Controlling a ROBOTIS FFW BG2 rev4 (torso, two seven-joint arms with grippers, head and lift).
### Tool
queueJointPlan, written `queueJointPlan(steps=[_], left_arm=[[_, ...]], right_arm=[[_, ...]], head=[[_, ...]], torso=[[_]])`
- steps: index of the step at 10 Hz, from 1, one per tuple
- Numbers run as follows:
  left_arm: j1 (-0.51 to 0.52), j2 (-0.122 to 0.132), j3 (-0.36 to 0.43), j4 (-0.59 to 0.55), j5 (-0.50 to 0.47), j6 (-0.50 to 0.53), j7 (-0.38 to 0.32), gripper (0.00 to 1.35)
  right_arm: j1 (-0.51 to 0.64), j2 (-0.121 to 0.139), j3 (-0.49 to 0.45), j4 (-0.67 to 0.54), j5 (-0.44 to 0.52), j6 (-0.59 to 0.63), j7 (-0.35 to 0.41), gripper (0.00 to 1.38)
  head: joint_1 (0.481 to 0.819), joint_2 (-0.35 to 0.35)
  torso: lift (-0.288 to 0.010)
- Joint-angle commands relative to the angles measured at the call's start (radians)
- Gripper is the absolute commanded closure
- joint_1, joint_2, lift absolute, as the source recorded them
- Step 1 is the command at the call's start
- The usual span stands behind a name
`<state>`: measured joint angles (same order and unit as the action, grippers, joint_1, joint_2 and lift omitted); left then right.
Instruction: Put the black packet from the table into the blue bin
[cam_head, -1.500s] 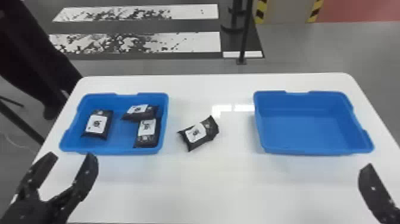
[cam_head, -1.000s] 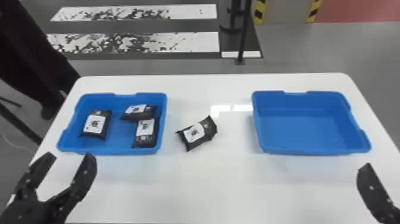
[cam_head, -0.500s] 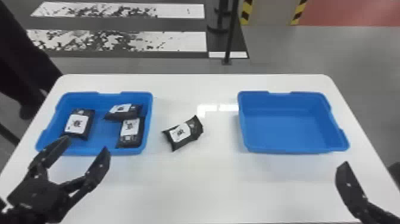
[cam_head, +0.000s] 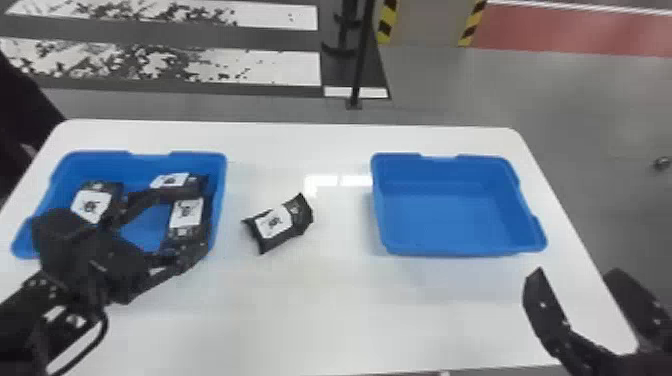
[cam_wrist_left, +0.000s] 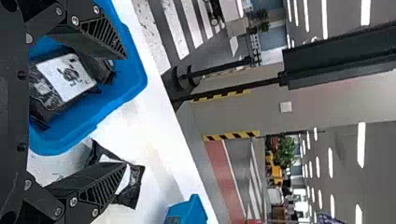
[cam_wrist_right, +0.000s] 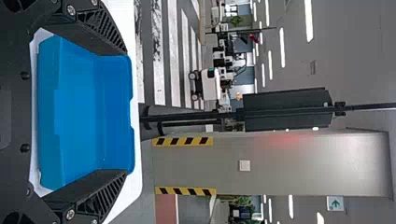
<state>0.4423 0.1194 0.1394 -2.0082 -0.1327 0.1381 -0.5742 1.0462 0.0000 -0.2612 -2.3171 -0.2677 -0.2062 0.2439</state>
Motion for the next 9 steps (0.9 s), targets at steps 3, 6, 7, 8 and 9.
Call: queueJointPlan(steps=[3, 6, 7, 8, 9], left_arm=[[-0.219, 0.002, -0.173, 0.169, -0.111, 0.110, -0.049, 0.23], [-0.332, 0.005, -0.295, 0.318, -0.103, 0.188, -0.069, 0.23], [-0.366, 0.005, -0.331, 0.355, -0.099, 0.198, -0.078, 0.23], [-0.396, 0.006, -0.373, 0.387, -0.091, 0.220, -0.079, 0.23], [-0.428, 0.005, -0.395, 0.439, -0.095, 0.223, -0.081, 0.23]], right_arm=[[-0.008, 0.001, 0.002, 0.009, 0.000, 0.000, 0.000, 0.11], [-0.008, 0.001, 0.000, 0.014, -0.002, 0.000, 0.000, 0.11], [-0.011, 0.001, 0.000, 0.016, -0.002, 0.000, 0.000, 0.11], [-0.011, 0.001, 0.000, 0.016, -0.002, 0.000, 0.000, 0.11], [-0.013, 0.001, 0.000, 0.016, -0.002, 0.000, 0.000, 0.11]], head=[[0.695, -0.196], [0.695, -0.257], [0.695, -0.297], [0.695, -0.319], [0.695, -0.343]], torso=[[-0.110], [-0.110], [-0.110], [-0.110], [-0.110]])
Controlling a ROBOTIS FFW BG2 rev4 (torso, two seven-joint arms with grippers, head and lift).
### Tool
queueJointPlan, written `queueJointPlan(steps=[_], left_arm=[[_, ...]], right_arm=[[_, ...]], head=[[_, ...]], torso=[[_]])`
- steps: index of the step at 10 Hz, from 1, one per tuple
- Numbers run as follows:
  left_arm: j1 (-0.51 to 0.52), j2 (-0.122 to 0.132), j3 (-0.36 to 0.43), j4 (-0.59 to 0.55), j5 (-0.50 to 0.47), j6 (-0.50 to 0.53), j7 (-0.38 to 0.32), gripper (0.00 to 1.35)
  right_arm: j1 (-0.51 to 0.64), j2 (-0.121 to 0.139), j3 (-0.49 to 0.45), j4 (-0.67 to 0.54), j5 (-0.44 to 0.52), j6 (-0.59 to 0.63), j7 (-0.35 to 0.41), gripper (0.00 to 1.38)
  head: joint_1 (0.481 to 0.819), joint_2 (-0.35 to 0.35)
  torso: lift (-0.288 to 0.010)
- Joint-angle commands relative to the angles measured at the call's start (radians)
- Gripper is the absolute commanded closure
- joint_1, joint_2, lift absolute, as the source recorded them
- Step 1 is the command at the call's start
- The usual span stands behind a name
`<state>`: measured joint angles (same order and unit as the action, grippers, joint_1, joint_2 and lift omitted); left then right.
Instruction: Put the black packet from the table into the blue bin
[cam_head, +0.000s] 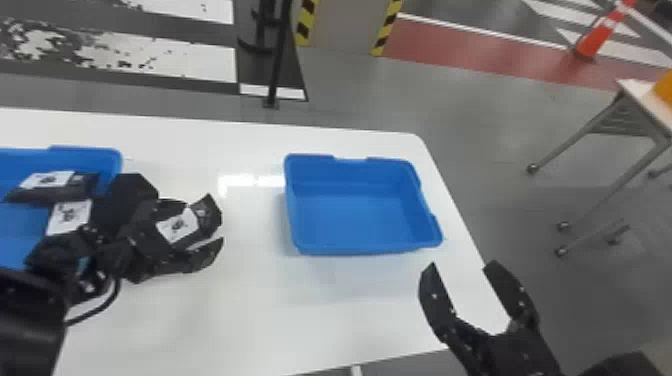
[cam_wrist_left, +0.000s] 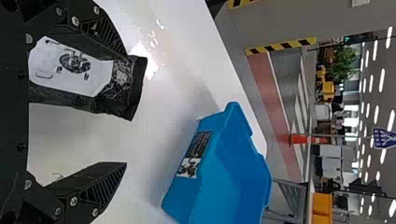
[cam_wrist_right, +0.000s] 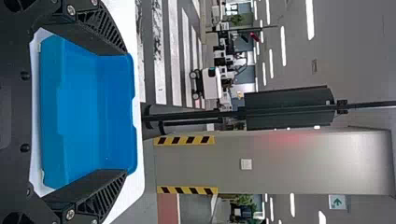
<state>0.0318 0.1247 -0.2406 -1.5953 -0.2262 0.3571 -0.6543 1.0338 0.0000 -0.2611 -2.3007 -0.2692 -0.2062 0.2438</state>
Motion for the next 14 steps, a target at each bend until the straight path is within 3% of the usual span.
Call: queueJointPlan(steps=[1, 2, 4, 5, 6, 8, 9, 11, 13, 14], left_arm=[[-0.039, -0.002, -0.023, 0.067, -0.013, 0.004, -0.001, 0.23], [-0.059, -0.005, -0.013, 0.097, -0.043, -0.009, 0.002, 0.26], [-0.091, -0.017, 0.035, 0.136, -0.113, -0.036, 0.013, 0.44], [-0.108, -0.017, 0.035, 0.151, -0.121, 0.009, 0.015, 0.57], [-0.108, -0.013, 0.023, 0.151, -0.119, 0.043, 0.008, 0.81], [-0.113, -0.011, 0.005, 0.151, -0.113, 0.082, -0.010, 0.83], [-0.115, -0.010, 0.003, 0.141, -0.111, 0.082, -0.018, 1.04], [-0.069, -0.002, 0.025, -0.006, -0.105, 0.121, -0.018, 1.22], [0.042, 0.018, 0.101, -0.313, -0.059, 0.264, -0.030, 1.22], [0.091, 0.041, 0.135, -0.445, -0.039, 0.325, -0.038, 1.22]], right_arm=[[-0.003, 0.001, 0.000, 0.002, 0.000, 0.000, 0.000, 0.11], [-0.003, 0.001, 0.000, 0.002, -0.004, 0.000, 0.000, 0.11], [-0.001, 0.001, 0.000, 0.002, -0.006, 0.000, 0.000, 0.11], [-0.001, 0.001, 0.000, 0.002, -0.006, 0.000, 0.000, 0.11], [-0.001, 0.001, -0.002, 0.002, -0.008, 0.000, 0.000, 0.11], [0.002, 0.001, -0.002, 0.002, -0.008, 0.000, 0.000, 0.11], [0.002, 0.001, -0.002, 0.002, -0.008, 0.000, 0.000, 0.11], [0.002, 0.001, -0.002, 0.000, -0.008, 0.000, 0.000, 0.11], [0.002, 0.001, 0.000, 0.000, -0.006, 0.000, 0.000, 0.11], [0.004, 0.001, 0.000, 0.000, -0.008, 0.000, 0.000, 0.11]], head=[[0.695, -0.350], [0.695, -0.350], [0.695, -0.344], [0.695, -0.320], [0.695, -0.298], [0.695, -0.295], [0.695, -0.300], [0.695, -0.303], [0.695, -0.299], [0.695, -0.287]], torso=[[-0.110], [-0.110], [-0.110], [-0.110], [-0.110], [-0.110], [-0.110], [-0.110], [-0.110], [-0.110]])
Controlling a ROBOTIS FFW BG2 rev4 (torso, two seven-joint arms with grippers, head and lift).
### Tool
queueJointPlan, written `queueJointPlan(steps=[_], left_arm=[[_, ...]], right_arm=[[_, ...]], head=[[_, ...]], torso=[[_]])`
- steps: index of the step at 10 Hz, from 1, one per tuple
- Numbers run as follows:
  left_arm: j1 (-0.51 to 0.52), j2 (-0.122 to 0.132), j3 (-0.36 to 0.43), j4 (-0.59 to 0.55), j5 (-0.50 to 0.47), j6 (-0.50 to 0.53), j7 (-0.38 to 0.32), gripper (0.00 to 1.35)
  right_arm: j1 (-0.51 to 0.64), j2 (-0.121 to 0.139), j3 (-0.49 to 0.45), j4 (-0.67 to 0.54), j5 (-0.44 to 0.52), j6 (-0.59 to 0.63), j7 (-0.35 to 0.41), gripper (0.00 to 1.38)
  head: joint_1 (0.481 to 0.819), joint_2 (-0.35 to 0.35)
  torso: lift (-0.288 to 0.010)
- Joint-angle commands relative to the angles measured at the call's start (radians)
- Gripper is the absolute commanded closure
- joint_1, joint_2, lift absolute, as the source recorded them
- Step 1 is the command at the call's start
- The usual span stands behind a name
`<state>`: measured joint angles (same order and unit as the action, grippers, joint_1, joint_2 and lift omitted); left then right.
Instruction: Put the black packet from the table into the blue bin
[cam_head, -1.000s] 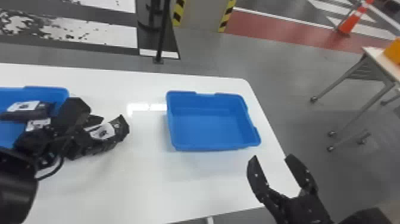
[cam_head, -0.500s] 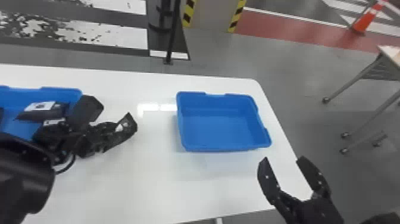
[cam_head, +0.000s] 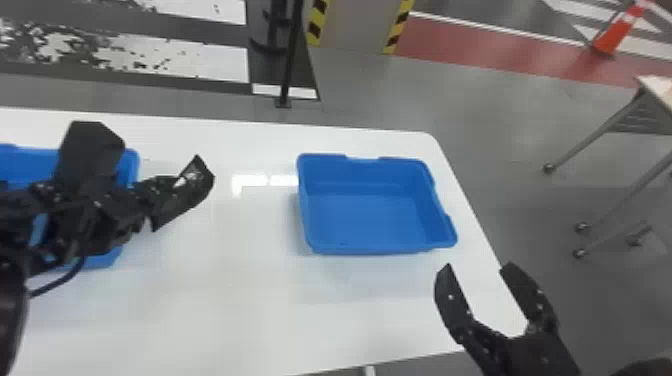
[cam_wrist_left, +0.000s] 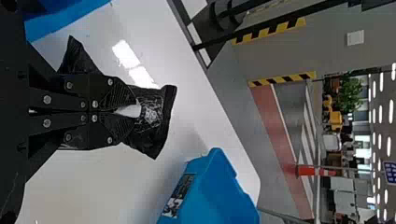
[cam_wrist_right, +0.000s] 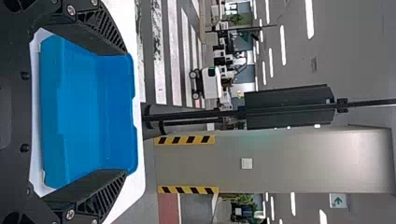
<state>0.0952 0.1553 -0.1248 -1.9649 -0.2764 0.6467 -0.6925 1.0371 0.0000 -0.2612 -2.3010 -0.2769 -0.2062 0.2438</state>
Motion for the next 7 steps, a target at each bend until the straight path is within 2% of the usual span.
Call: queueJointPlan(steps=[1, 2, 3, 5, 6, 7], left_arm=[[0.057, 0.040, 0.057, -0.132, 0.005, 0.033, -0.021, 1.22], [0.074, 0.061, 0.111, -0.135, -0.035, 0.011, -0.047, 1.22], [0.099, 0.064, 0.193, -0.130, -0.095, -0.001, -0.050, 1.22], [0.101, 0.041, 0.336, -0.049, -0.202, -0.048, -0.050, 1.17], [0.101, 0.044, 0.352, -0.029, -0.220, -0.048, -0.050, 1.12], [0.106, 0.044, 0.362, -0.027, -0.212, -0.031, -0.050, 0.79]], right_arm=[[0.001, 0.001, 0.000, 0.000, 0.000, 0.000, 0.000, 0.12], [-0.001, 0.001, 0.000, 0.000, 0.000, 0.000, 0.000, 0.11], [-0.004, 0.001, 0.000, 0.000, 0.000, 0.000, 0.000, 0.12], [-0.006, 0.001, 0.000, 0.000, -0.002, 0.000, 0.000, 0.12], [-0.006, 0.001, 0.000, 0.000, 0.000, 0.000, 0.000, 0.11], [-0.006, 0.001, 0.000, 0.000, -0.002, 0.000, 0.000, 0.11]], head=[[0.695, -0.266], [0.695, -0.245], [0.695, -0.208], [0.695, -0.058], [0.695, 0.013], [0.695, 0.042]], torso=[[-0.110], [-0.110], [-0.110], [-0.110], [-0.110], [-0.110]])
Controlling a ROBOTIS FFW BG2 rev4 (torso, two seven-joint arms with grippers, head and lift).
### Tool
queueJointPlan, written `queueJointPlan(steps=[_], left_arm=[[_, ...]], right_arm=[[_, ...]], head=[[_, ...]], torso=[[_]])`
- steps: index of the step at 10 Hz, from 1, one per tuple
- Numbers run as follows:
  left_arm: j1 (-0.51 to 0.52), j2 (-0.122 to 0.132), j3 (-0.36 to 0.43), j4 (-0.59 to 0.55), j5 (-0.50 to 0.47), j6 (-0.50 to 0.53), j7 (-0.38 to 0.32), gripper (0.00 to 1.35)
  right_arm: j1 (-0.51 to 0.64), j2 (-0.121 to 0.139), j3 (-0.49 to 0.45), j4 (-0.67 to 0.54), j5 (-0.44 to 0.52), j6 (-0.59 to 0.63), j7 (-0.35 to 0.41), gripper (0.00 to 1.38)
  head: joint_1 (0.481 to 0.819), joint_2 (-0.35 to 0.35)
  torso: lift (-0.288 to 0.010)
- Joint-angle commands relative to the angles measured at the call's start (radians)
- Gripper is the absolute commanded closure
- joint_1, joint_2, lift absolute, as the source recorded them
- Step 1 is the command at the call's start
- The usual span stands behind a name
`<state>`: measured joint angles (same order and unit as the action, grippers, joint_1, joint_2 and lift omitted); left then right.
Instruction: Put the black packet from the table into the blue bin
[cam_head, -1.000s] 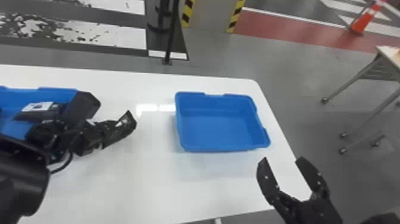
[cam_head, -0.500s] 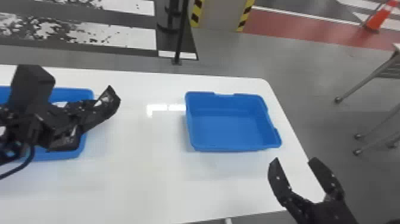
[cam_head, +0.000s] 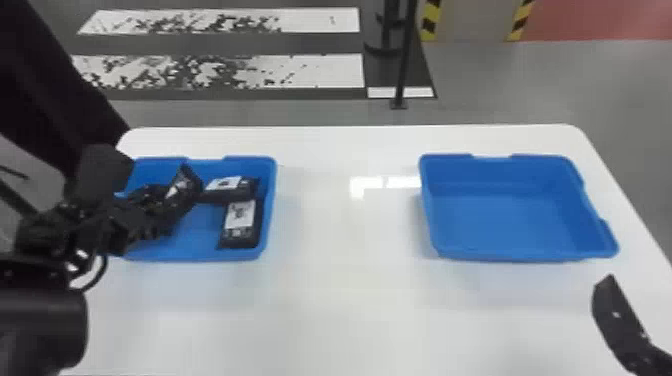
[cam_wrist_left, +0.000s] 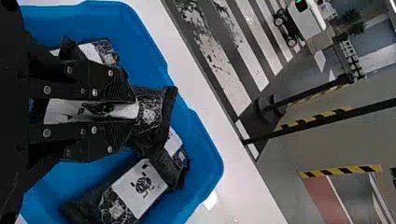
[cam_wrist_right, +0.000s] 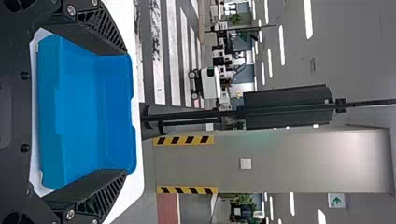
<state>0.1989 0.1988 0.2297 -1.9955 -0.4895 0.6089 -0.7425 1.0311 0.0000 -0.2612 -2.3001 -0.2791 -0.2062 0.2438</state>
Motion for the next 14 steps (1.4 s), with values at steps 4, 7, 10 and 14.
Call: queueJointPlan(steps=[4, 7, 10, 14], left_arm=[[0.054, -0.042, 0.045, -0.089, 0.097, -0.042, -0.003, 0.15], [0.326, -0.194, 0.313, -0.350, 0.194, -0.187, 0.037, 0.15], [0.596, -0.201, 0.321, -0.379, 0.523, -0.445, 0.259, 0.15], [0.832, -0.201, 0.207, -0.347, 0.785, -0.705, 0.518, 0.15]], right_arm=[[0.002, 0.001, 0.000, -0.001, 0.000, 0.000, 0.000, 0.11], [0.010, 0.001, 0.000, -0.006, -0.004, 0.000, 0.000, 0.12], [0.014, 0.001, 0.000, -0.011, -0.006, 0.000, 0.000, 0.12], [0.027, 0.001, 0.000, -0.018, -0.006, 0.000, 0.000, 0.12]], head=[[0.695, 0.053], [0.695, 0.105], [0.695, 0.191], [0.695, 0.163]], torso=[[-0.110], [-0.110], [-0.110], [-0.110]])
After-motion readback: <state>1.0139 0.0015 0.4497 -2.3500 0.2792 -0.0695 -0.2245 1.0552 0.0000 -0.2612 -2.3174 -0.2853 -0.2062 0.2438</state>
